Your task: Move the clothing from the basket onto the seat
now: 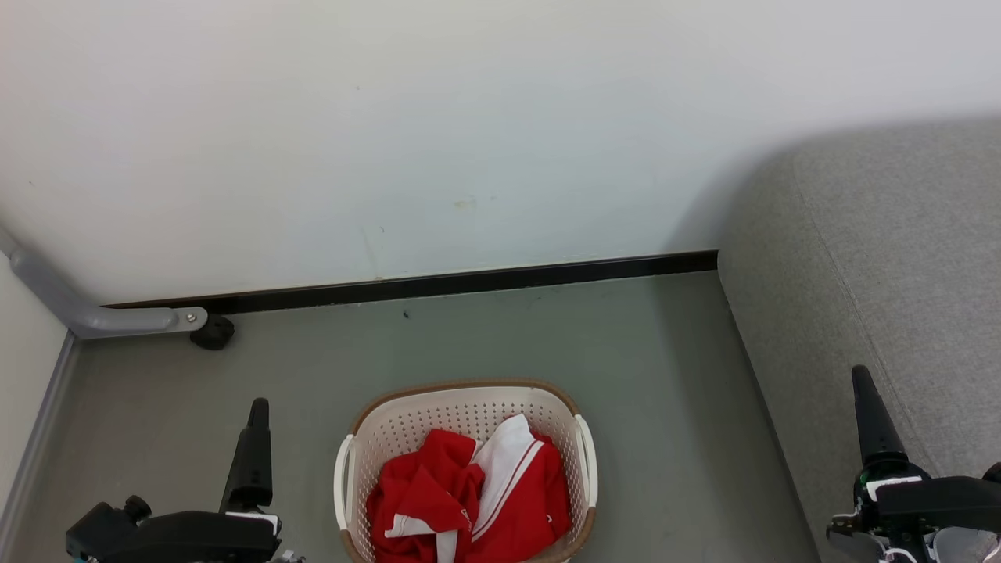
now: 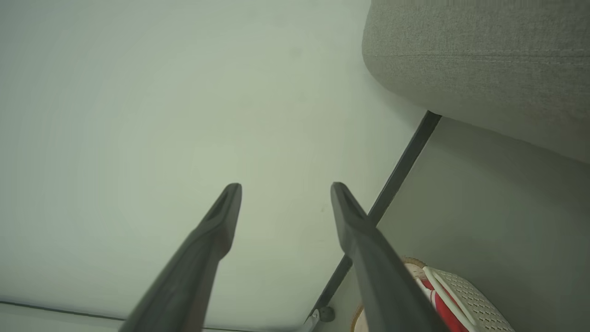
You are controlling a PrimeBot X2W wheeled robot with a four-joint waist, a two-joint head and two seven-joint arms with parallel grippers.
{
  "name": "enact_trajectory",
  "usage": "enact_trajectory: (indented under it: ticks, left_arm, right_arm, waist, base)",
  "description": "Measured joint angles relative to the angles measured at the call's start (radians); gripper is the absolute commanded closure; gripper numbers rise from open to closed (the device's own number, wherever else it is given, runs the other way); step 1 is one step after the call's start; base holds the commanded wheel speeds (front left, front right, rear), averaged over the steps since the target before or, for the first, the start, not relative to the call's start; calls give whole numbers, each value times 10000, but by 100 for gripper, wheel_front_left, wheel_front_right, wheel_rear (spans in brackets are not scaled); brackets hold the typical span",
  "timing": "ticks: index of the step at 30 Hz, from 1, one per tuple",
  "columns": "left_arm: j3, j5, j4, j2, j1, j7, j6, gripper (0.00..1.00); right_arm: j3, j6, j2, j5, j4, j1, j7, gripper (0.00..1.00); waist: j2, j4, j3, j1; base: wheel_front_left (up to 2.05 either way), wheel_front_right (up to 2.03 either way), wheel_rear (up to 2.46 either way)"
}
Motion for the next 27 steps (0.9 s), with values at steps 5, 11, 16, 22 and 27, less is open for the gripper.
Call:
enact_trajectory:
  ticks: [5, 11, 16, 22, 27]
  left_arm:
    - [-56, 965, -8, 117, -37, -184, -2, 0]
    - [-280, 2374, -71, 293, -196, -384, 105, 0]
    - [-420, 3308, -73, 470, -198, -552, 255, 0]
    - [-830, 4815, -86, 759, -207, -732, 382, 0]
    - [-1078, 5902, -79, 941, -221, -911, 554, 0]
  right_arm:
    - [330, 2, -249, -978, -40, -15, -198, 0]
    - [610, -10, -533, -2251, -58, -83, -380, 0]
    - [805, -178, -777, -3338, -146, -236, -546, 0]
    - [1112, -359, -1039, -4654, -272, -259, -754, 0]
    - [1392, -546, -1239, -5701, -416, -303, -930, 0]
  waist:
    - [0, 2, 1, 0]
    - [0, 1, 0, 0]
    - [0, -4, 0, 0]
    - [0, -19, 0, 0]
    - [0, -39, 6, 0]
  base:
    - [0, 0, 0]
    - [0, 0, 0]
    - [0, 0, 0]
    - [0, 0, 0]
    - [0, 0, 0]
